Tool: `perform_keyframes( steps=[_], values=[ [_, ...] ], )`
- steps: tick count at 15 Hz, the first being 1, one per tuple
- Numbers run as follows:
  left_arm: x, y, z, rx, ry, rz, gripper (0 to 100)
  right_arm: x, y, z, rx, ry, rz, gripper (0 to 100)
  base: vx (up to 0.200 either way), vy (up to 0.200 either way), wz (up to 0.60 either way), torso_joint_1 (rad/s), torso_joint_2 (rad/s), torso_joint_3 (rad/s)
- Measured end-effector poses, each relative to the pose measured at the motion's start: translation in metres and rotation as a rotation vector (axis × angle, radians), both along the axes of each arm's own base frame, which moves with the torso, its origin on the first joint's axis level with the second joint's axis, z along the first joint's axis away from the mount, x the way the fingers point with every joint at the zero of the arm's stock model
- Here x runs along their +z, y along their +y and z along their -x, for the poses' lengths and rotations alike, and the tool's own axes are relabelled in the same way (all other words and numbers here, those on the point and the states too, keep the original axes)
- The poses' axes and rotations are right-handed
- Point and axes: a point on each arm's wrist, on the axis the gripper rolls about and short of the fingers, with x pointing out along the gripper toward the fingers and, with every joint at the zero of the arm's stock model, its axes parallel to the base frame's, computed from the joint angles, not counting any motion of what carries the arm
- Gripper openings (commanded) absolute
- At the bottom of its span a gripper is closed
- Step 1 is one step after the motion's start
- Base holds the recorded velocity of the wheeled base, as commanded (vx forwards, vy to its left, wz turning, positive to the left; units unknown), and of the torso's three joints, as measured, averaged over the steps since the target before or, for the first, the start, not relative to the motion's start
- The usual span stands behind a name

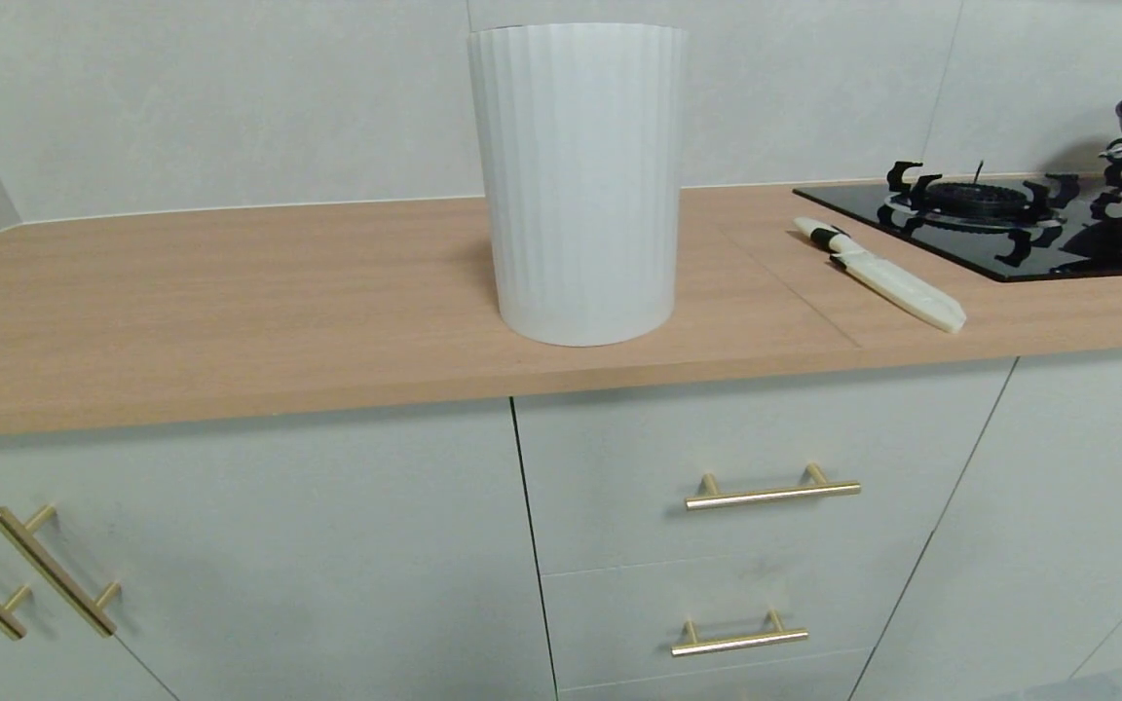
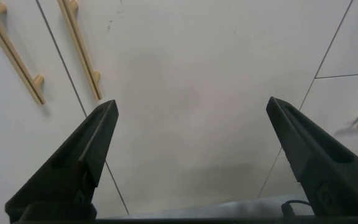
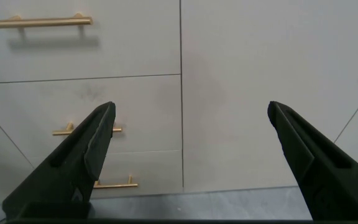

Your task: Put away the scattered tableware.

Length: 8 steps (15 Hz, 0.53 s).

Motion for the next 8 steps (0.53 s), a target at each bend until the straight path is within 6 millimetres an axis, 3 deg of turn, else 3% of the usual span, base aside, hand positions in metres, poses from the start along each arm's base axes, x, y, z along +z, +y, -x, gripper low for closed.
perform_keyframes(
  steps=[8],
  values=[
    [0.0000,0.0000,0.0000,0.000,0.000,-0.001,100,0.0000,0.0000,0.0000,0.000,0.000,0.000,100,0.000,0.000,0.00,0.000,0.00,0.000]
  ],
)
